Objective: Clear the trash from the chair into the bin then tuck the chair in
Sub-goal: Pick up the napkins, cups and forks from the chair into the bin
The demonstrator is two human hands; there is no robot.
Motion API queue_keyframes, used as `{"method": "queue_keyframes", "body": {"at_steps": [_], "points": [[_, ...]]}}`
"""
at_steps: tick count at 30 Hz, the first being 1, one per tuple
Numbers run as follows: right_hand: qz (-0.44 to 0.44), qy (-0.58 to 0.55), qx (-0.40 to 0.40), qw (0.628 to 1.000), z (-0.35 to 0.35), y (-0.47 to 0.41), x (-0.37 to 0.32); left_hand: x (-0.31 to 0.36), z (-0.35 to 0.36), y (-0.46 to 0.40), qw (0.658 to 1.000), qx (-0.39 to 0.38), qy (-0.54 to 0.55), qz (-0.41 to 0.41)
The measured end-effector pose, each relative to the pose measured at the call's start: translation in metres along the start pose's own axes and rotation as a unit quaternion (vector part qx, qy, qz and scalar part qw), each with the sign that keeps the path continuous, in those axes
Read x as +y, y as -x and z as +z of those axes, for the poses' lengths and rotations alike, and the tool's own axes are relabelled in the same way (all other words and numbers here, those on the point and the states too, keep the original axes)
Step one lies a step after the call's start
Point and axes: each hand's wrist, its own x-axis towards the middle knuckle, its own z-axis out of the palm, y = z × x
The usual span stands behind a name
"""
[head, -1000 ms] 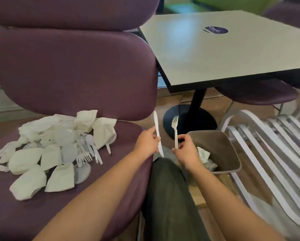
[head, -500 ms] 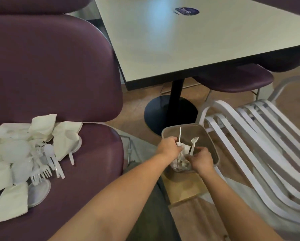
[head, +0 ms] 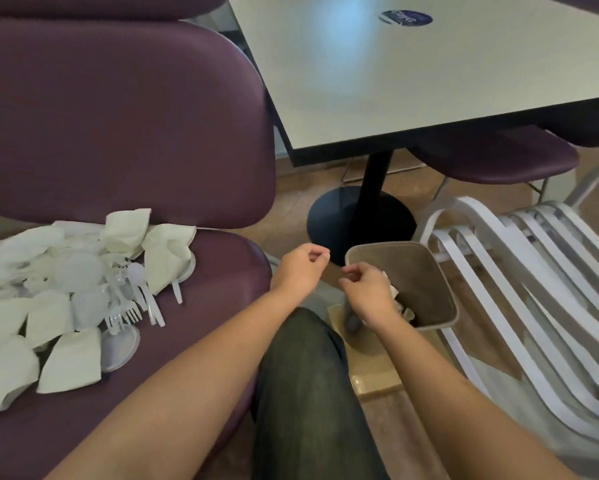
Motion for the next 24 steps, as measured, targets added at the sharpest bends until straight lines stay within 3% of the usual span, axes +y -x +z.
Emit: {"method": "queue_keyframes", "body": {"at_steps": [8, 13, 19, 24], "points": [[-0.065, -0.003, -0.083, 0.994, 0.074, 0.027, -0.076, -0.071, -0.092, 0.027, 0.991, 0.112, 0.029, -0.067], [-0.071, 0.038, -0.120, 0.990, 0.123, 0.045, -0.098, -0.106, -0.140, 0.060, 0.975, 0.181, -0.052, -0.121], [-0.095, 0.111, -0.142, 0.979, 0.164, 0.055, -0.115, -0.153, -0.175, 0.078, 0.949, 0.195, -0.151, -0.198], [-0.111, 0.107, -0.164, 0.974, 0.194, 0.052, -0.129, -0.164, -0.183, 0.074, 0.944, 0.202, -0.182, -0.185]]}}
